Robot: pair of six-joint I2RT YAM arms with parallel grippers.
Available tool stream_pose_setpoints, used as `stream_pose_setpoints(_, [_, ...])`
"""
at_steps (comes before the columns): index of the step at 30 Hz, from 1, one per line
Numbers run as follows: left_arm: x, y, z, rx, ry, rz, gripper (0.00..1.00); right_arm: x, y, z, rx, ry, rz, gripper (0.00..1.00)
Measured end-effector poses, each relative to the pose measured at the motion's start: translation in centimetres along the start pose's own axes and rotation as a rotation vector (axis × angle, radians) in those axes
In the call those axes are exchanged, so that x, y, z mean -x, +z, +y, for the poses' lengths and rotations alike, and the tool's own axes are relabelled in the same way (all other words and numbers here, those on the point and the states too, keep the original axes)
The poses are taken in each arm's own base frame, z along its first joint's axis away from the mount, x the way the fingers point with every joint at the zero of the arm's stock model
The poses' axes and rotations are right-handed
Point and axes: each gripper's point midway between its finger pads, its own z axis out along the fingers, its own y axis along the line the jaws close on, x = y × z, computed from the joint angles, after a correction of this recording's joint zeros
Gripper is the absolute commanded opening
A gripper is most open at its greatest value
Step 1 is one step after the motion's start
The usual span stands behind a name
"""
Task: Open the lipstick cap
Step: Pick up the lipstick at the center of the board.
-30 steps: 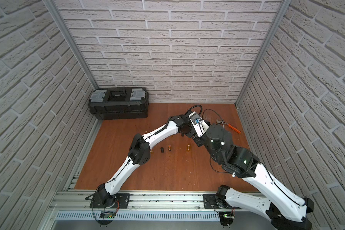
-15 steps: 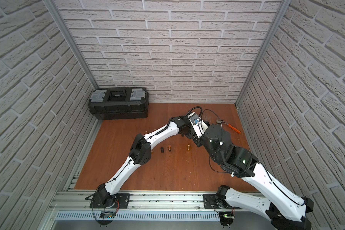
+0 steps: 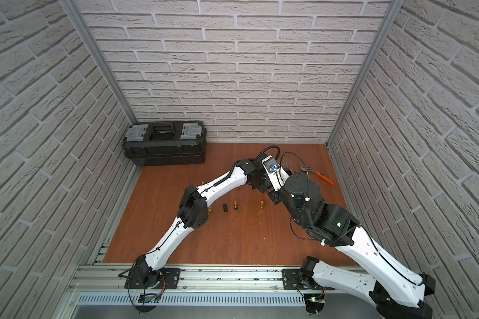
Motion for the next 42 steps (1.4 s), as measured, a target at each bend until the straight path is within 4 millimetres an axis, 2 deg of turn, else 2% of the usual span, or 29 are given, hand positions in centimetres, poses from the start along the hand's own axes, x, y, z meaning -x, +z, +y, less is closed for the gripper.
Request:
stream_pose_setpoints(6, [0.1,-5.5,-1.3,-0.081,-0.029,0.006,0.48,-0.1,-0.2,-0.8,-0.041,0.009,0.007,0.40])
stream_pose_setpoints(10, [-1.7,-7.2,-2.3,-0.099,-0.022,0.046,0.48,-0.1,0.1,-1.0,-0.059,0.011,0.021,0.40])
stream_pose_setpoints(17, [-5.7,-5.9,-5.6,-0.129,0.025,0.164,0.48,-0.3,0.7,-0.6,-0.059,0.005,0.039,0.40])
stream_pose_setpoints(21, [-5.9,-6.0,-6.8,-0.142,0.044,0.166,0.48,-0.3,1.0,-0.4,-0.057,0.000,0.045,0.40])
stream_pose_setpoints(25, [-6.2,-5.3,-6.8,-0.141,0.045,0.180,0.49,-0.3,1.0,-0.4,-0.056,-0.002,0.048,0.40])
stream_pose_setpoints(32, [-7.5,-2.9,-6.6,-0.127,0.044,0.232,0.50,-0.3,1.3,-0.2,-0.055,-0.007,0.054,0.40])
stream_pose_setpoints(42, [-7.7,-1.7,-6.6,-0.126,0.043,0.244,0.48,-0.4,1.3,-0.1,-0.053,-0.009,0.056,0.40])
